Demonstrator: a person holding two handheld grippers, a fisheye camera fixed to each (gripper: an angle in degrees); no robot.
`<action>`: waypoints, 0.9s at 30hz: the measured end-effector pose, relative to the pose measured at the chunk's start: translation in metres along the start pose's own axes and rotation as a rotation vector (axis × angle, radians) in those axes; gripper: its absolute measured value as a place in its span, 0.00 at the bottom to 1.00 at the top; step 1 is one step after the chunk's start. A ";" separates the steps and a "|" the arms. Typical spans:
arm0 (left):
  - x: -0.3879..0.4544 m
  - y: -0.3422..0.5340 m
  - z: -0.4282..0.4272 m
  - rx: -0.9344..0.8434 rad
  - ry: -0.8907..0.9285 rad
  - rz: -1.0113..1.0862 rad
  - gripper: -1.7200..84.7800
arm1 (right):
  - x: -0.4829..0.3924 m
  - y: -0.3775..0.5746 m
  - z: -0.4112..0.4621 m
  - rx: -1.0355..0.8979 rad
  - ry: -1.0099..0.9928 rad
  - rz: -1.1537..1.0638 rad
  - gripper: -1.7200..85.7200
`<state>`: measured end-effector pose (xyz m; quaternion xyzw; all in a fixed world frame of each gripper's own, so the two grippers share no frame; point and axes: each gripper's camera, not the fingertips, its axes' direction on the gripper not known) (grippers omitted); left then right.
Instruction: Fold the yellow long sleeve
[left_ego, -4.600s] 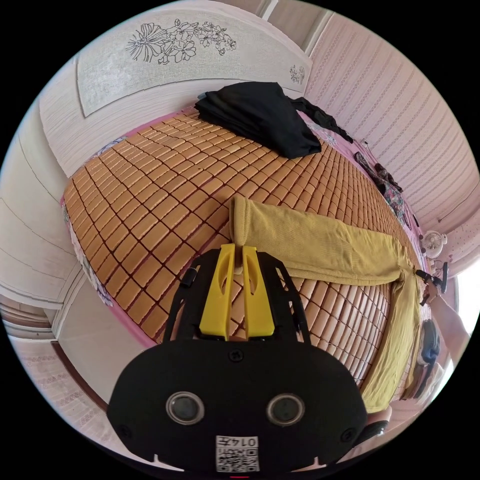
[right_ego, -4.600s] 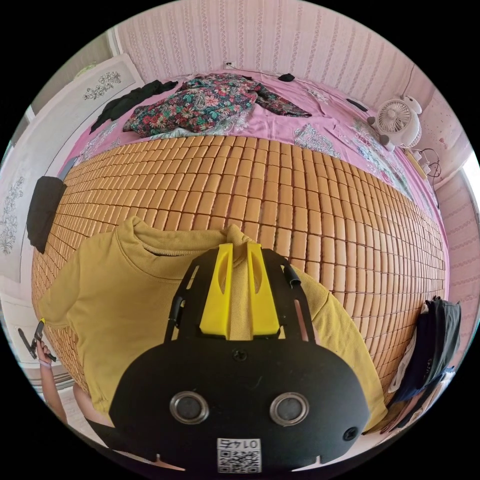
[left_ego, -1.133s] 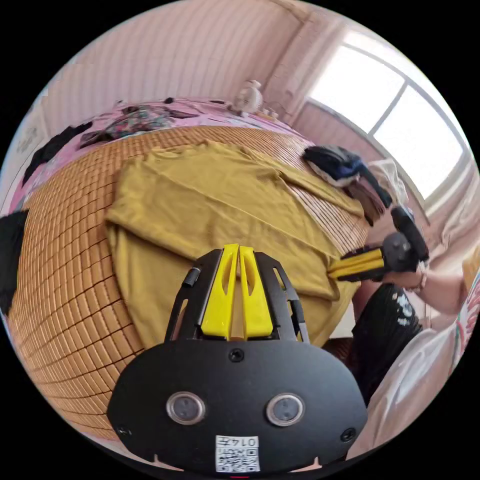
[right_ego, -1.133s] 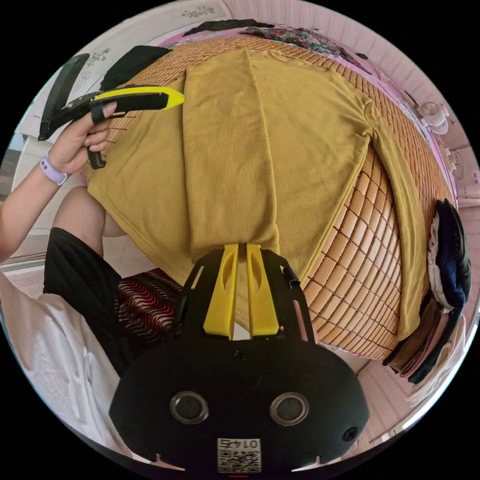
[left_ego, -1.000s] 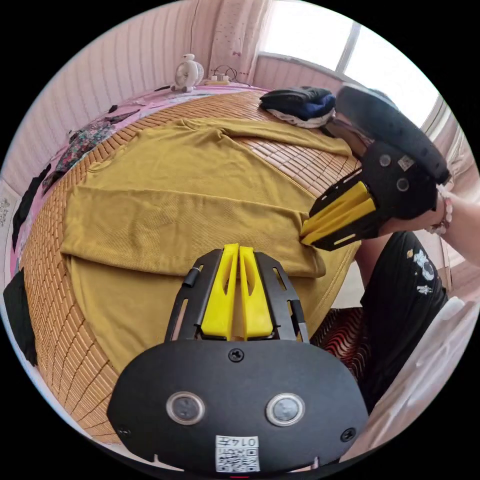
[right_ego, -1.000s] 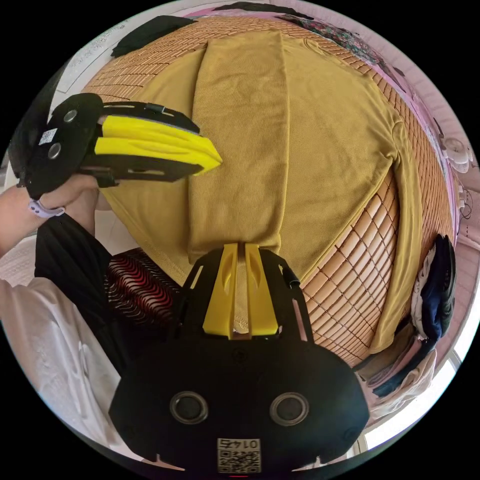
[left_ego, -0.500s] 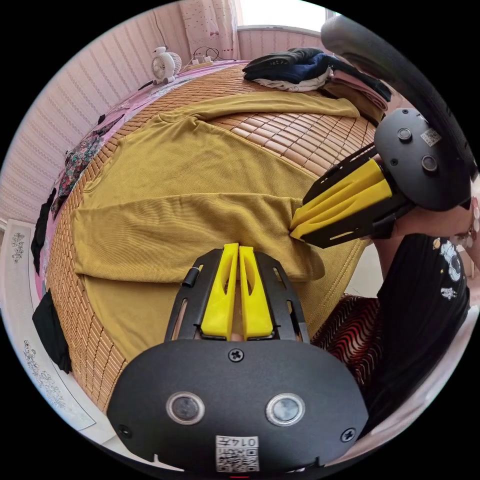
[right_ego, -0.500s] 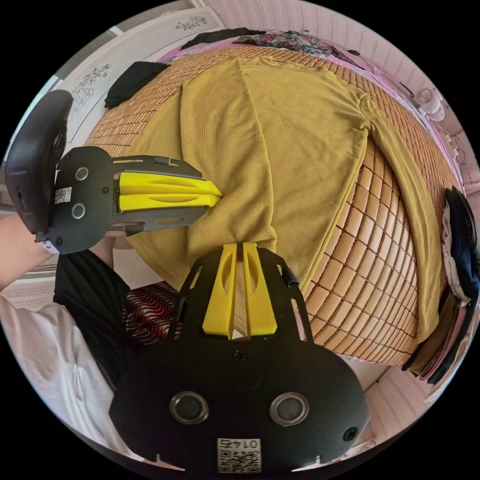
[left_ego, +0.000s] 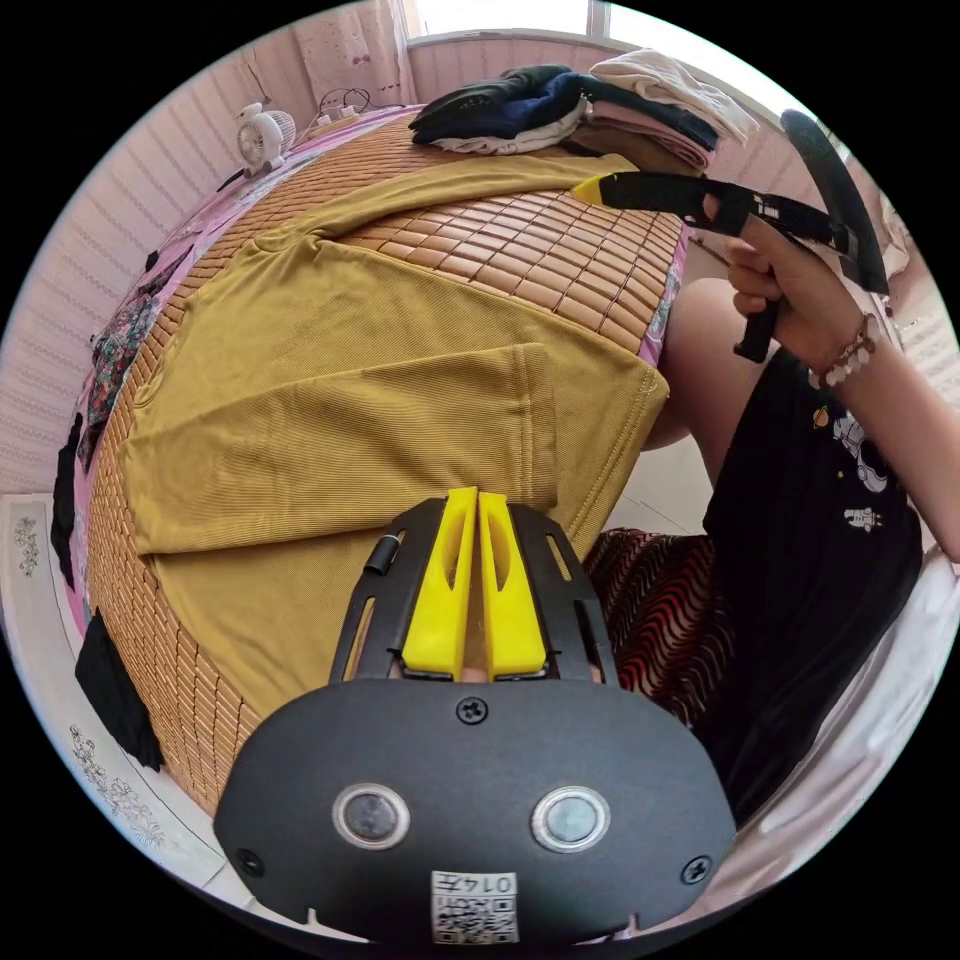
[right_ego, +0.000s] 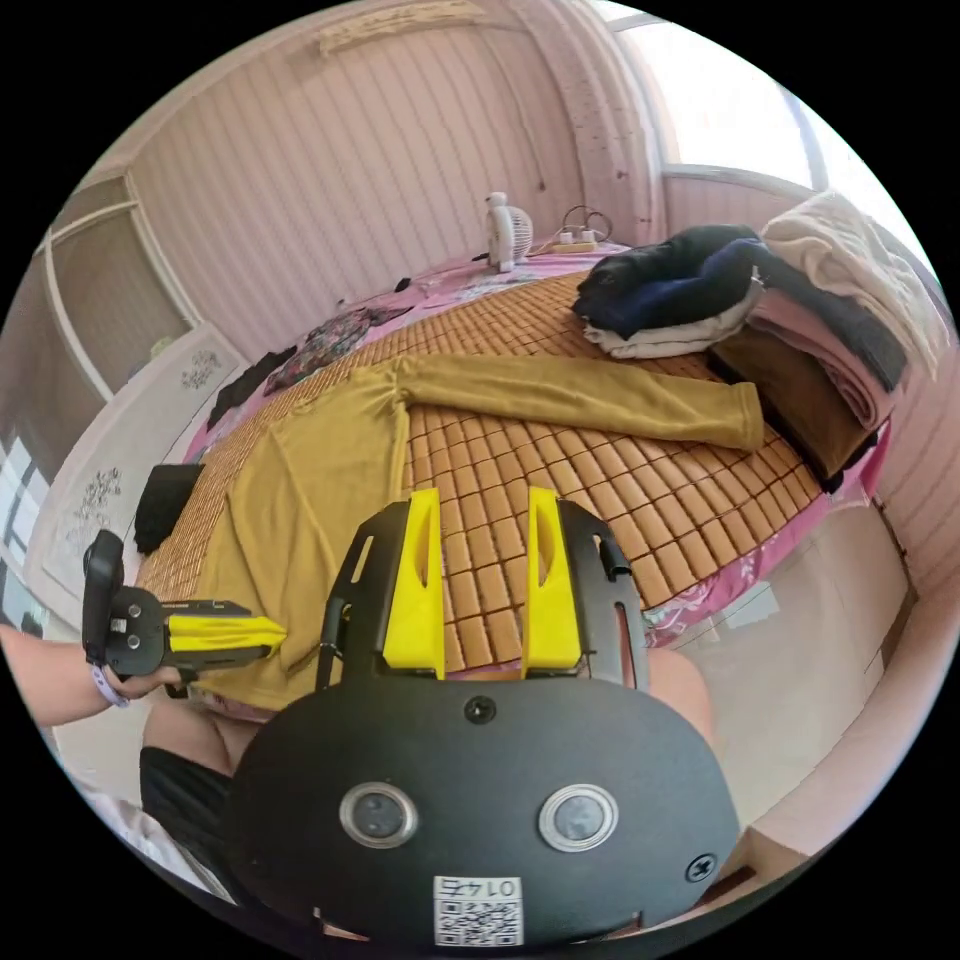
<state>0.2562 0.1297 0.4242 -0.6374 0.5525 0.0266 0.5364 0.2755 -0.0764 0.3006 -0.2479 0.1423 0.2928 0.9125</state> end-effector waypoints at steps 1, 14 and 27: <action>-0.004 -0.004 0.002 -0.020 0.030 -0.021 0.01 | 0.010 -0.003 0.000 0.015 0.026 0.032 0.16; -0.027 -0.081 -0.027 0.134 0.031 0.096 0.02 | 0.172 -0.029 0.035 0.168 0.160 0.526 0.18; -0.001 -0.266 0.008 0.337 0.151 0.326 0.04 | 0.215 -0.015 0.023 0.208 0.035 0.525 0.13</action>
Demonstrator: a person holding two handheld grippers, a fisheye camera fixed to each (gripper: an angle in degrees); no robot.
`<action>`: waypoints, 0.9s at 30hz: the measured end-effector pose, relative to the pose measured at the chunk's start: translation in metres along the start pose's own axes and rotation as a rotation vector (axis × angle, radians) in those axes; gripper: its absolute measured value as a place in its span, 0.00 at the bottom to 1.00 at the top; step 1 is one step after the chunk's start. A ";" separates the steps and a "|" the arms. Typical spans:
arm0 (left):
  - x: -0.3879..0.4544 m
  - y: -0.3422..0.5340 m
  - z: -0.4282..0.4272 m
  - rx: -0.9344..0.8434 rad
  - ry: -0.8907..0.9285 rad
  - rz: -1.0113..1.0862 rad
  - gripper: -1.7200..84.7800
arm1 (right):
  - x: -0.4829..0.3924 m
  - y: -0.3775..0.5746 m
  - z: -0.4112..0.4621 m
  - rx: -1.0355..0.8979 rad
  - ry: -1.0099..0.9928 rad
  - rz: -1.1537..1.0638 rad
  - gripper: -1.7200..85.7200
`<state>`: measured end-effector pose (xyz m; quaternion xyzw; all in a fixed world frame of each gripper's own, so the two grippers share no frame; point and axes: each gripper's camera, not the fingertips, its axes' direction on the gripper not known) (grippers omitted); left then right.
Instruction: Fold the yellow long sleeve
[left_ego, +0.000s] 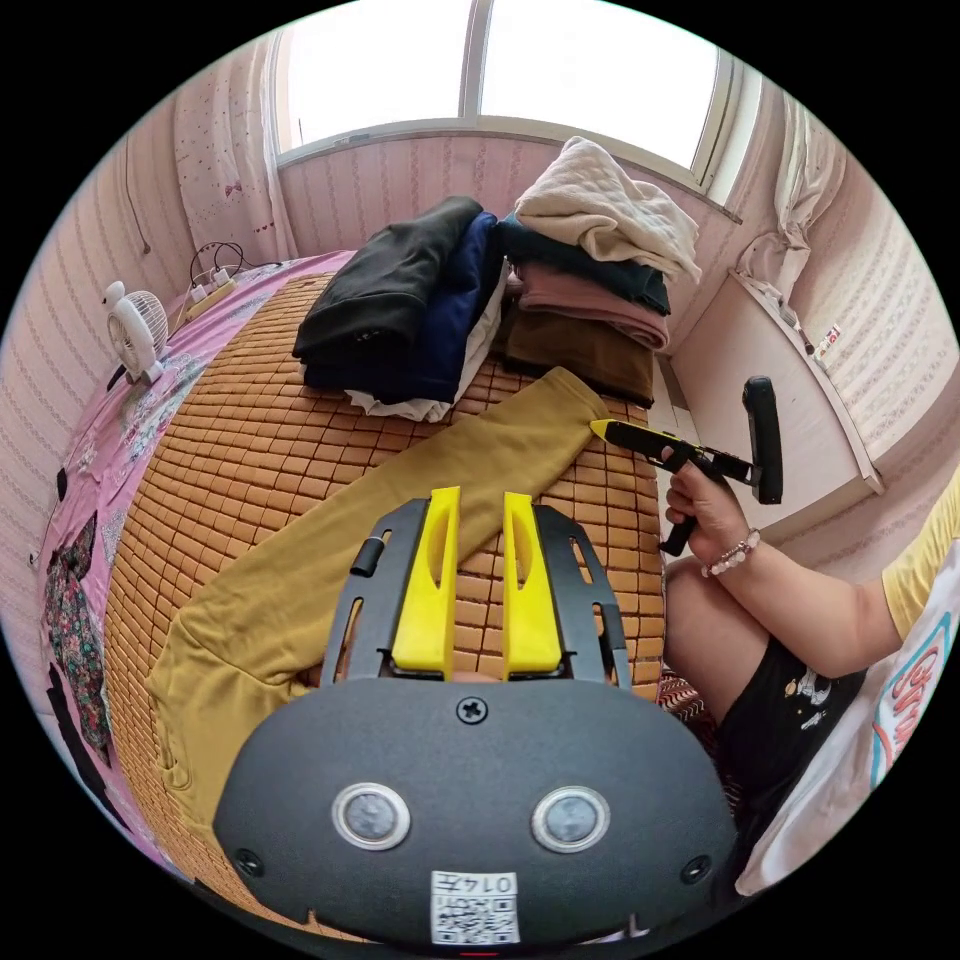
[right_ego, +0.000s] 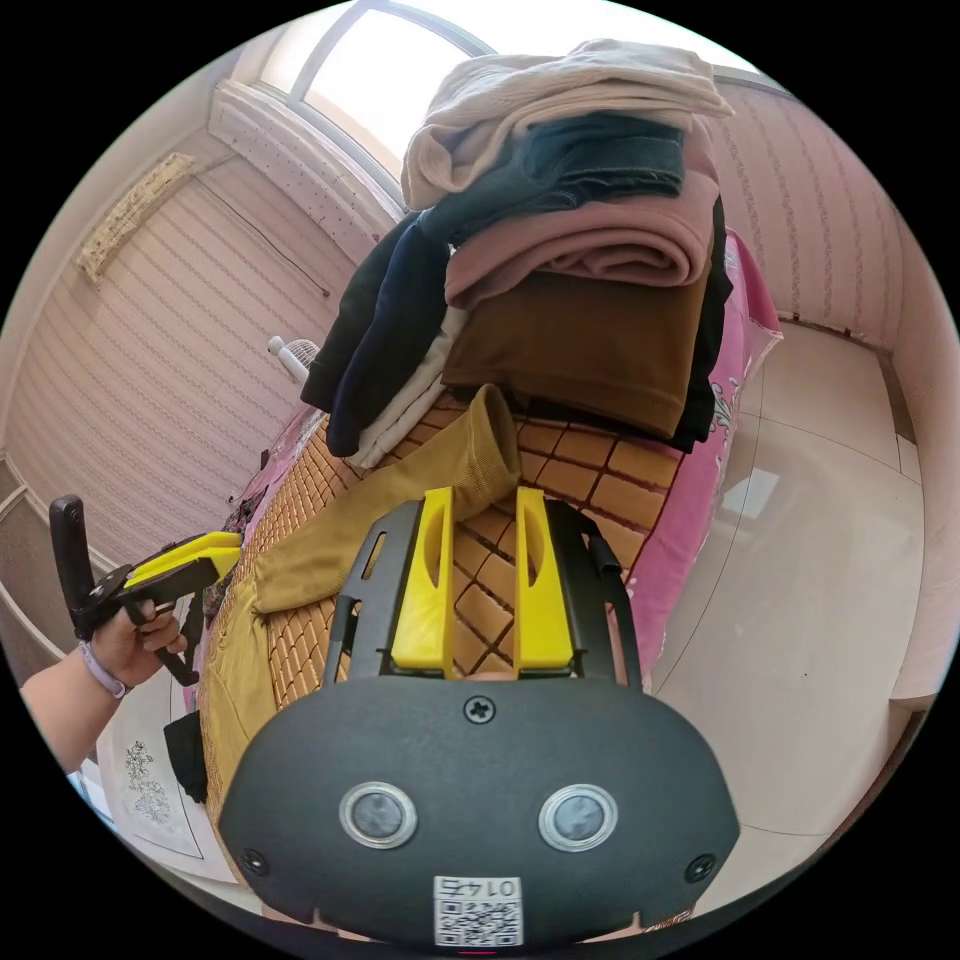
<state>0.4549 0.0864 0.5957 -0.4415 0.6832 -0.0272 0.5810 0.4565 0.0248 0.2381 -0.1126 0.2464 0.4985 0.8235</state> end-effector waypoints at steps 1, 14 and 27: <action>0.000 -0.013 0.010 0.005 -0.014 0.015 0.04 | 0.000 0.000 -0.003 0.017 -0.007 -0.006 0.13; -0.016 -0.057 0.098 -0.130 -0.104 -0.051 0.11 | 0.001 -0.010 0.001 -0.003 0.089 -0.072 0.07; -0.026 -0.065 0.054 -0.174 -0.026 -0.176 0.05 | 0.000 -0.006 -0.011 -0.027 0.090 -0.248 0.03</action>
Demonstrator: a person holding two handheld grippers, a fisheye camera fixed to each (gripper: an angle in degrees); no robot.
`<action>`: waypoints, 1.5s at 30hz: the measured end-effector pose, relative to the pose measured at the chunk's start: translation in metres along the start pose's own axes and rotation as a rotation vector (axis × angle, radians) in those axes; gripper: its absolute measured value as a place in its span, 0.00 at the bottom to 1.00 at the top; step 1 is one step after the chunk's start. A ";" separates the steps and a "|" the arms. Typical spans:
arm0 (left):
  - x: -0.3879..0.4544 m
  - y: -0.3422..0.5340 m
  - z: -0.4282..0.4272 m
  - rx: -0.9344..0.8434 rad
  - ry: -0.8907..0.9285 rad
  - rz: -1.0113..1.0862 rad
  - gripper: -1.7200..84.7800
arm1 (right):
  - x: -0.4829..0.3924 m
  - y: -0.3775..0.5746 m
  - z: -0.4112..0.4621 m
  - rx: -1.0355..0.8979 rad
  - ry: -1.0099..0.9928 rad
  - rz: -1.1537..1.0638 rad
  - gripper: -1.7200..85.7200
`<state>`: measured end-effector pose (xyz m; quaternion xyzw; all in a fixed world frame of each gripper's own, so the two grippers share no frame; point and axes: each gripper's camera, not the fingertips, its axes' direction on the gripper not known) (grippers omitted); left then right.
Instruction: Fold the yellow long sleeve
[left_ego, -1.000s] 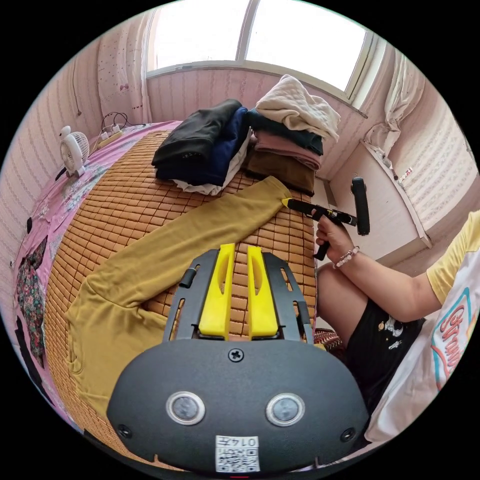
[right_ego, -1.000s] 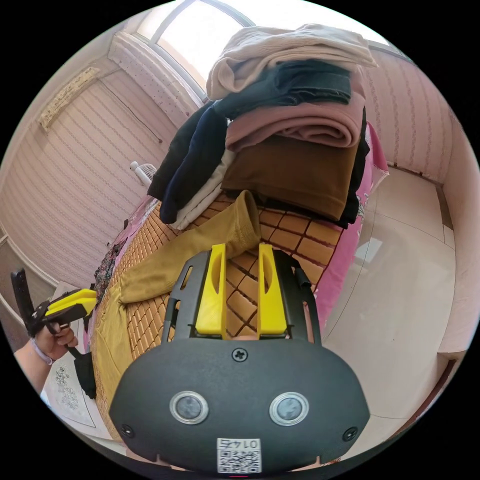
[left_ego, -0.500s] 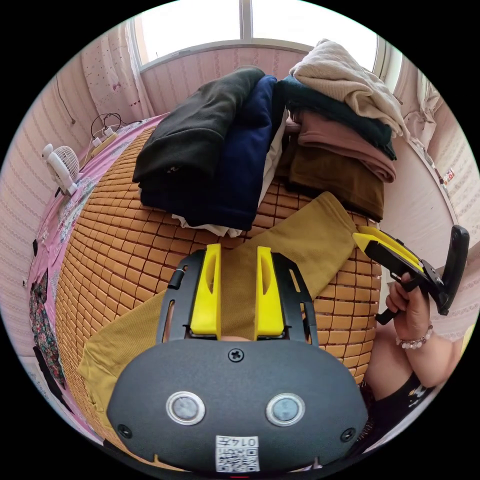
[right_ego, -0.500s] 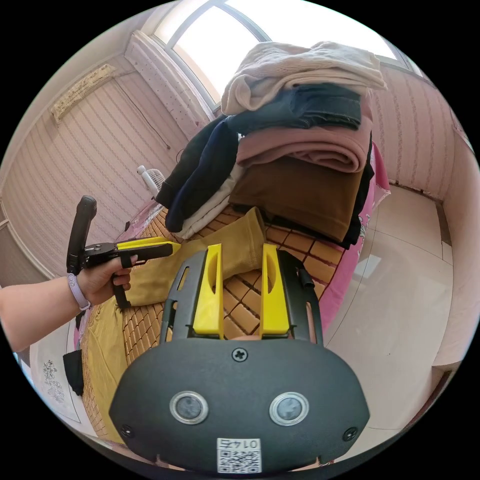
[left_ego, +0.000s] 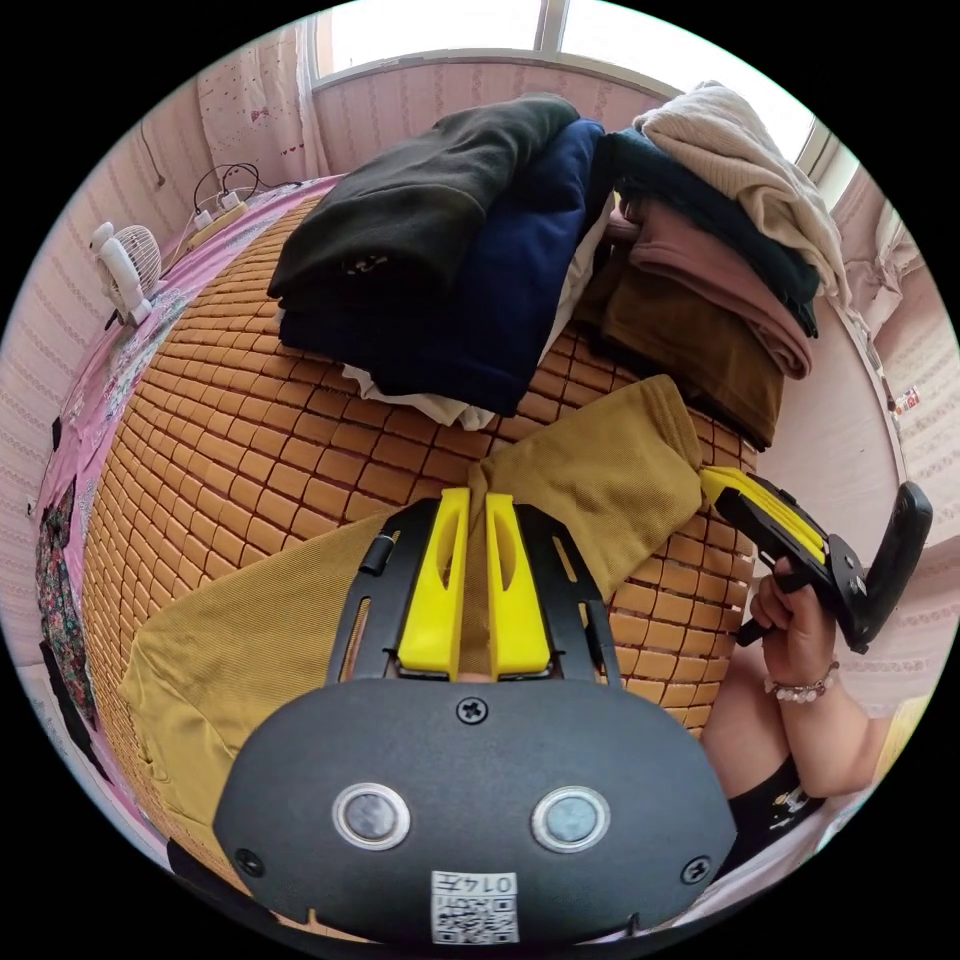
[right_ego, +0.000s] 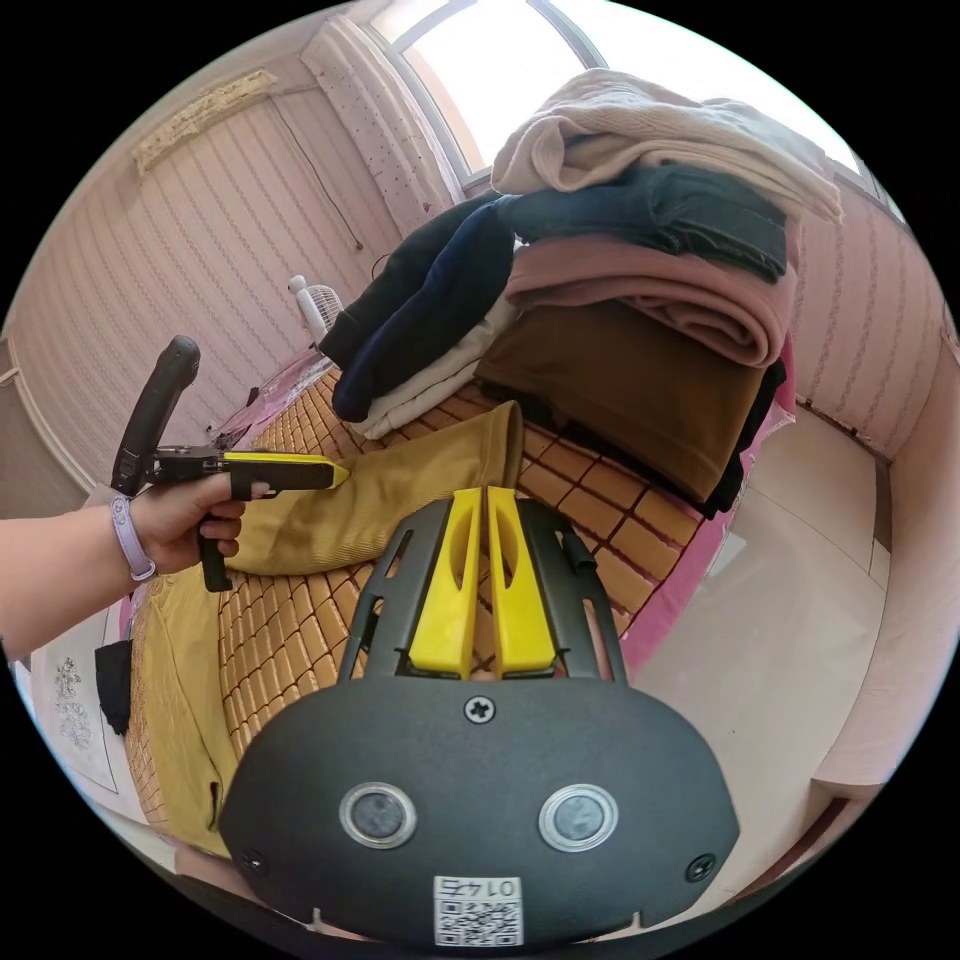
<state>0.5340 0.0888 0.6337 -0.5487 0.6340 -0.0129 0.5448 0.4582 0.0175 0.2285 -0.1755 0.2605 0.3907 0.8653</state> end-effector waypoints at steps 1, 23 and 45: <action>-0.005 0.005 -0.014 0.023 0.033 -0.031 0.04 | 0.000 0.000 -0.002 0.004 -0.004 -0.008 0.03; -0.055 0.533 -0.330 0.434 -0.121 -0.943 0.02 | -0.286 0.135 -0.178 -0.453 -1.137 -1.138 0.08; -0.243 0.493 -0.365 0.377 -0.193 -0.900 0.10 | -0.435 0.017 0.046 -0.396 -0.397 -0.970 0.18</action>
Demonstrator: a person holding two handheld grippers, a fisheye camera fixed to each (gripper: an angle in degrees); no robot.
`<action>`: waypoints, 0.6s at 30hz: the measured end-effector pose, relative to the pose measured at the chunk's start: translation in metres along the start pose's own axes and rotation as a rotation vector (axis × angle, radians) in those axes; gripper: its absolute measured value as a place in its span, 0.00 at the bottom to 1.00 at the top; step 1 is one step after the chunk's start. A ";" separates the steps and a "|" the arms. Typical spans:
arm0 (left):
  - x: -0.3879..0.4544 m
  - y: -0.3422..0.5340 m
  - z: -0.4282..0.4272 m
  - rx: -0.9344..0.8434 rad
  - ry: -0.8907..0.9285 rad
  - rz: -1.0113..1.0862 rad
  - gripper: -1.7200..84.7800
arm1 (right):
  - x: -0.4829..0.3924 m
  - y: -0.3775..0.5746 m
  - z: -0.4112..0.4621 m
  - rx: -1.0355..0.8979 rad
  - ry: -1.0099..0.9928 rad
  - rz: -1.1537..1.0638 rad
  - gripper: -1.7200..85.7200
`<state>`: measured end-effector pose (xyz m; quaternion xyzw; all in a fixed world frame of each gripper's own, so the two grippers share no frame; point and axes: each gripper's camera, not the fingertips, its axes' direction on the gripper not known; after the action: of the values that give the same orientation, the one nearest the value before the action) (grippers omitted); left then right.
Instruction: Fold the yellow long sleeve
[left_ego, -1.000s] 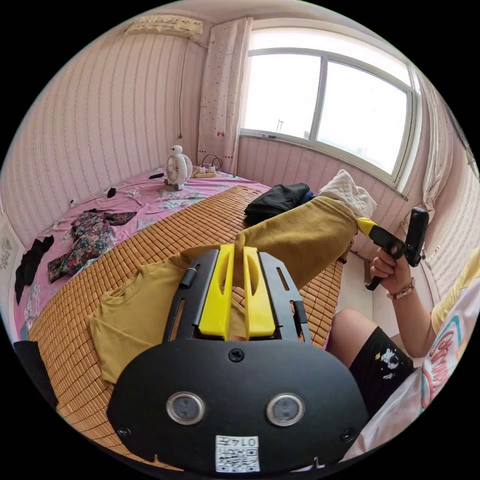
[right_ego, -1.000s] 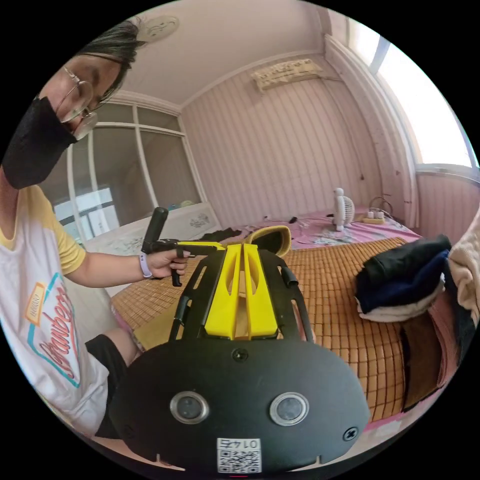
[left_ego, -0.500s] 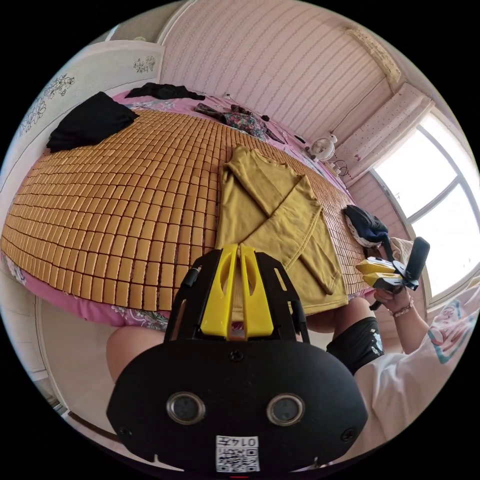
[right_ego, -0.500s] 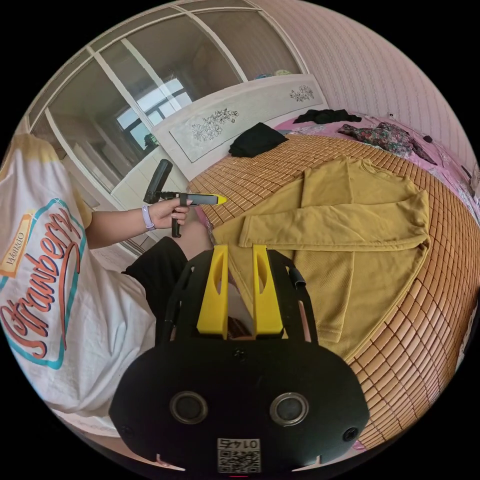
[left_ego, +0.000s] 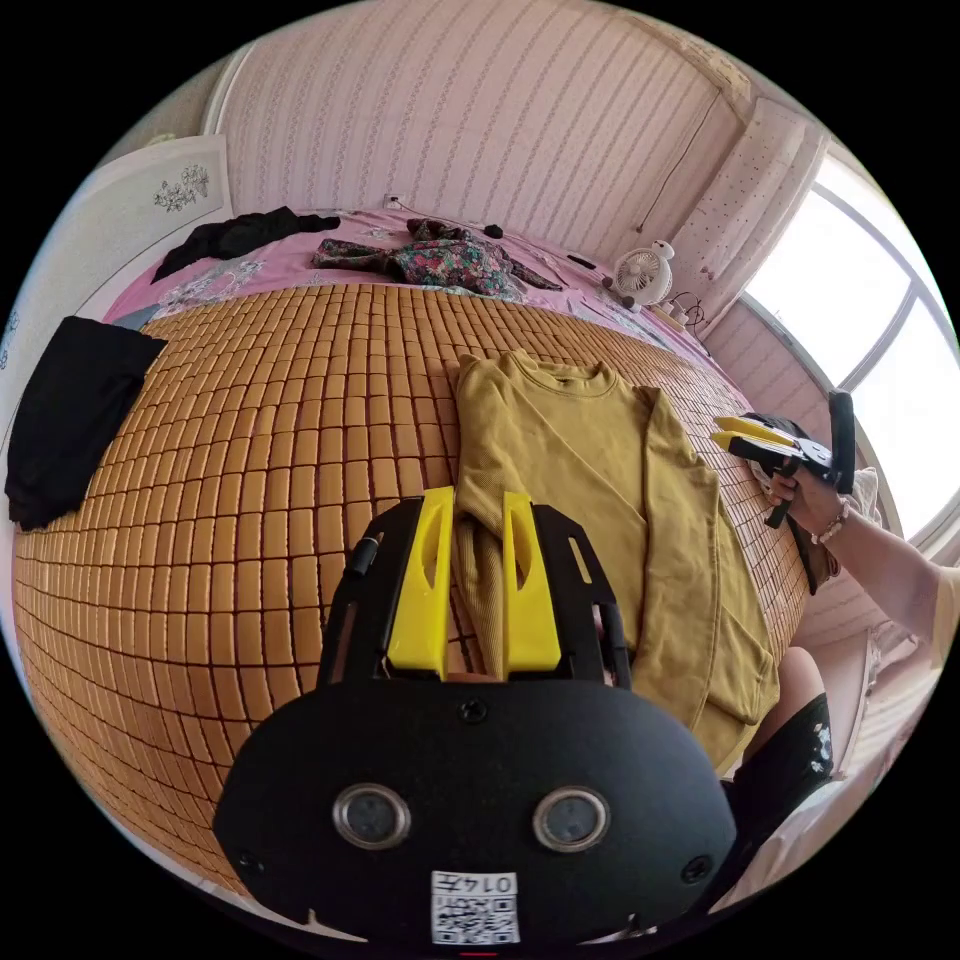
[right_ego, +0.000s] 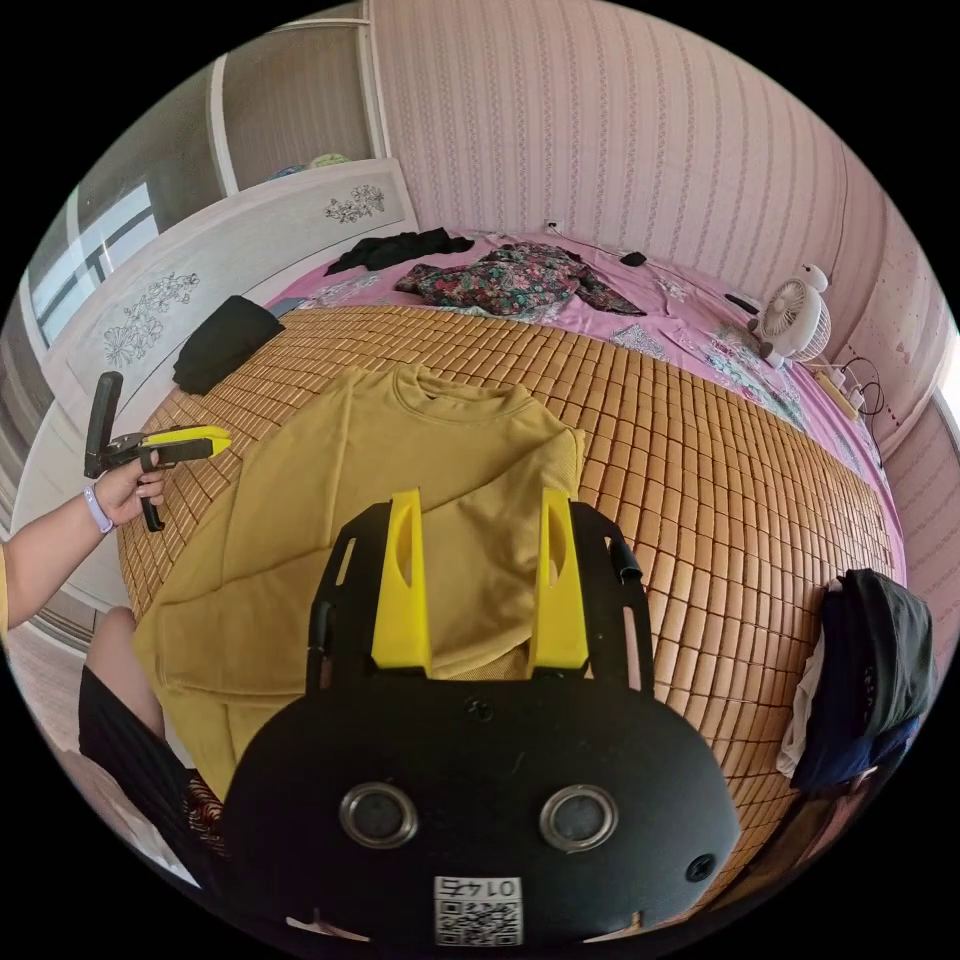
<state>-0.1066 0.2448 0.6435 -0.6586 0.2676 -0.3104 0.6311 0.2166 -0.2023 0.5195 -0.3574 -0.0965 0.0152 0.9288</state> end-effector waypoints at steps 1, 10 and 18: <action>-0.001 -0.017 0.008 -0.013 0.005 -0.005 0.11 | 0.005 -0.007 0.006 -0.011 0.003 0.013 0.18; 0.021 -0.099 0.055 -0.083 -0.052 0.099 0.10 | 0.057 -0.072 0.068 -0.191 0.030 0.019 0.13; -0.006 -0.123 0.045 -0.155 -0.003 -0.064 0.05 | 0.109 -0.085 0.029 -0.060 -0.147 0.121 0.05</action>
<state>-0.0816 0.2869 0.7654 -0.7140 0.2686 -0.3081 0.5684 0.3150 -0.2361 0.6160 -0.3883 -0.1434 0.0944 0.9054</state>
